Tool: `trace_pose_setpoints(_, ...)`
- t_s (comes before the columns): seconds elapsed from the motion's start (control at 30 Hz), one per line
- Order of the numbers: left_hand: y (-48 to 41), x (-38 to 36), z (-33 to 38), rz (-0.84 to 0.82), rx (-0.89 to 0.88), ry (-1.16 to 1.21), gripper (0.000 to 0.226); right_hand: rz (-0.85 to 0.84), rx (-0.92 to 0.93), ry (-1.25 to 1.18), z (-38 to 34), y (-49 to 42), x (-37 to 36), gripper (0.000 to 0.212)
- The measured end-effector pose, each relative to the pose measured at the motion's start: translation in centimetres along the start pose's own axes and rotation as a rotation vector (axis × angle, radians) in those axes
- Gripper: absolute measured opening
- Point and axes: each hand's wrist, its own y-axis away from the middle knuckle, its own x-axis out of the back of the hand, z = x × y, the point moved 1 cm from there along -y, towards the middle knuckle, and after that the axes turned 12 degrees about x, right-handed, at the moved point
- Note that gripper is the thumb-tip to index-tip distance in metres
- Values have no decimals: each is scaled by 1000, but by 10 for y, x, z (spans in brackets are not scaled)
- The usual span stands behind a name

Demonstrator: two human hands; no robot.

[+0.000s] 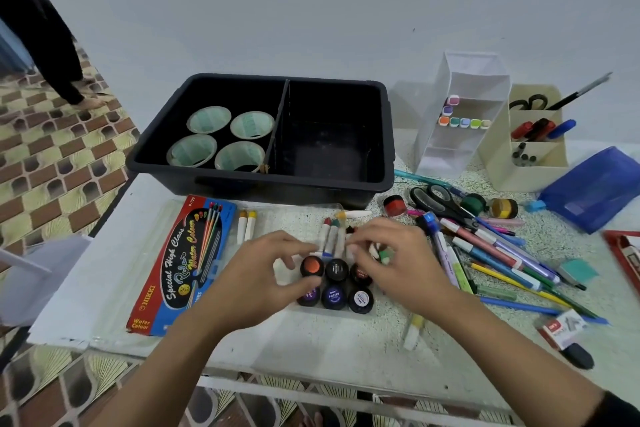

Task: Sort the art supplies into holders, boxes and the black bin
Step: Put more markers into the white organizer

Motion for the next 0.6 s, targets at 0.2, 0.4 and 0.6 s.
trace_pose_setpoints(0.2, -37, -24, 50, -42, -142, 6, 24, -45, 13, 174, 21, 33, 44, 14)
trace_pose_setpoints(0.4, -87, -67, 95, -136, -318, -200, 37, -206, -37, 319, 39, 65, 53, 42)
trace_pose_setpoints(0.6, -119, -86, 112, -174, -320, -470, 42, -129, -38, 294, 46, 74, 48, 36)
